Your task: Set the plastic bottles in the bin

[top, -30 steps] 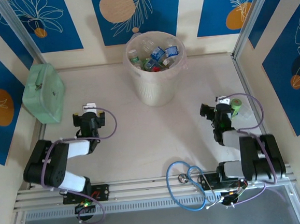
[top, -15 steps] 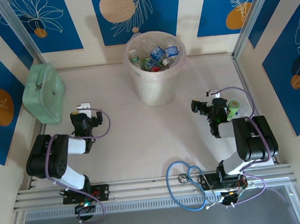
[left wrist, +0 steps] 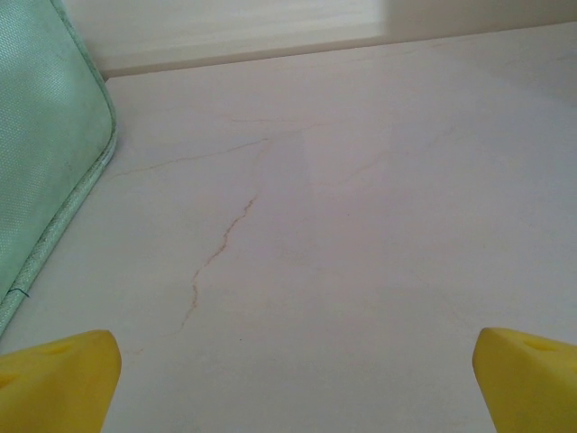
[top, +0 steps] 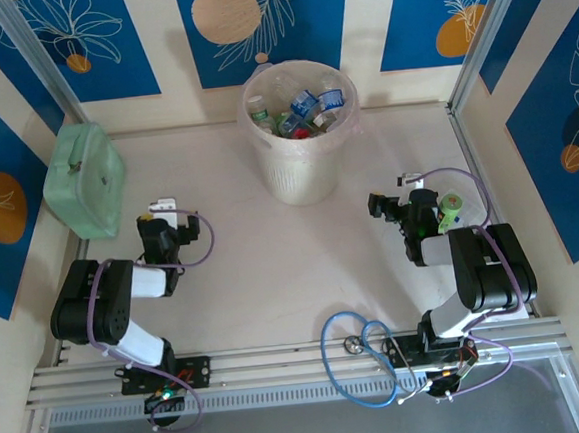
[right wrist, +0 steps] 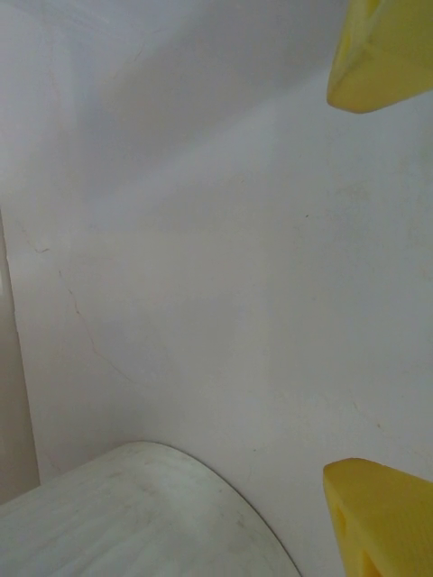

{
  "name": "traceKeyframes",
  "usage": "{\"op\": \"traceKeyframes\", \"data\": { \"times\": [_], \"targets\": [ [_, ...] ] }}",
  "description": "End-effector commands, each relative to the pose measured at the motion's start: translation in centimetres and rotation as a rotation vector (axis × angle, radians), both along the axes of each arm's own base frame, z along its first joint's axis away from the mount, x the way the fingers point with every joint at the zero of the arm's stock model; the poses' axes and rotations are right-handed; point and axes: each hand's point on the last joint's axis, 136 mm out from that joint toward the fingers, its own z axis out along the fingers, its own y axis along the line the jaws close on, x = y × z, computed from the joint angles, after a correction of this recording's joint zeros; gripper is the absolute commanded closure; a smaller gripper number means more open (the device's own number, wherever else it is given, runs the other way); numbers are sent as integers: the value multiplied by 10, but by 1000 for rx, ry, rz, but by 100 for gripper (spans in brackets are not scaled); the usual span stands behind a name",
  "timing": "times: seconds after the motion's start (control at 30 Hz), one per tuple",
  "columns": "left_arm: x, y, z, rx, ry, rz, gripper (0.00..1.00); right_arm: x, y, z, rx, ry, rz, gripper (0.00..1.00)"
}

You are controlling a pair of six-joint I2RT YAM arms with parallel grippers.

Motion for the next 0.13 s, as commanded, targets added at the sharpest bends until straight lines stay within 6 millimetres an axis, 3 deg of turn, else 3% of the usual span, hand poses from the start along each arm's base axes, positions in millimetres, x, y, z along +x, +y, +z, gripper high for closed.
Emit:
{"op": "traceKeyframes", "data": {
  "times": [0.0, 0.1],
  "targets": [
    [5, -14, 5, -3, -15, -77, 0, 9, 4, 15, -6, -47, 29, 1],
    [4, -14, 4, -2, -15, -78, 0, 8, 5, 17, -13, -57, 30, 1]
  ]
}}
